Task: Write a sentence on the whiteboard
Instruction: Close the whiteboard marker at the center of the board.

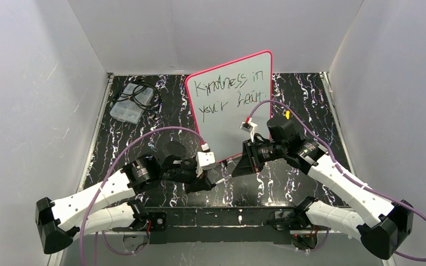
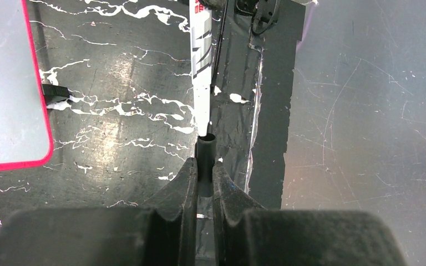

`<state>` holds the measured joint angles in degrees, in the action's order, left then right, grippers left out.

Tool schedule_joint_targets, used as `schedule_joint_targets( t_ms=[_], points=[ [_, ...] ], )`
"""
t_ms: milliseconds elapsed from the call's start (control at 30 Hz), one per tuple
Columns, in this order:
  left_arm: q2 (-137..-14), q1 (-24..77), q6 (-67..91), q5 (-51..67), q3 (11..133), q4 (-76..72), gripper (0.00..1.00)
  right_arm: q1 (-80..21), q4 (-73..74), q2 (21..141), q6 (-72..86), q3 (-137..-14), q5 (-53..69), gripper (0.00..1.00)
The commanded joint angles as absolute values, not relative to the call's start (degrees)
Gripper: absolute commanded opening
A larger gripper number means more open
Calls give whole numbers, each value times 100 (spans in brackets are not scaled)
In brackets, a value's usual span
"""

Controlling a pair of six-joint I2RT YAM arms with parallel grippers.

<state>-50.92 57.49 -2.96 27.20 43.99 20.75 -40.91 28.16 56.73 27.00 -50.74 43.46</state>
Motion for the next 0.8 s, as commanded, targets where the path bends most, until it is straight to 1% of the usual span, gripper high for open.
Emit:
schedule_joint_targets(
  t_ms=[0, 233, 433, 767],
  points=[
    [-5134, 5774, -212, 2715, 4635, 1871, 0, -4135, 2618, 5724, 2654, -5022, 4343, 1],
    [-5307, 5804, -149, 2604, 4755, 1593, 0, -4209, 2259, 5768, 2865, -4823, 4397, 1],
    [-5454, 5843, -143, 2531, 4839, 1317, 0, -4279, 2245, 5832, 2864, -4742, 4363, 1],
    [-5511, 6102, -66, 2137, 4754, 611, 0, -4358, 1695, 5754, 3199, -4359, 4400, 1]
  ],
)
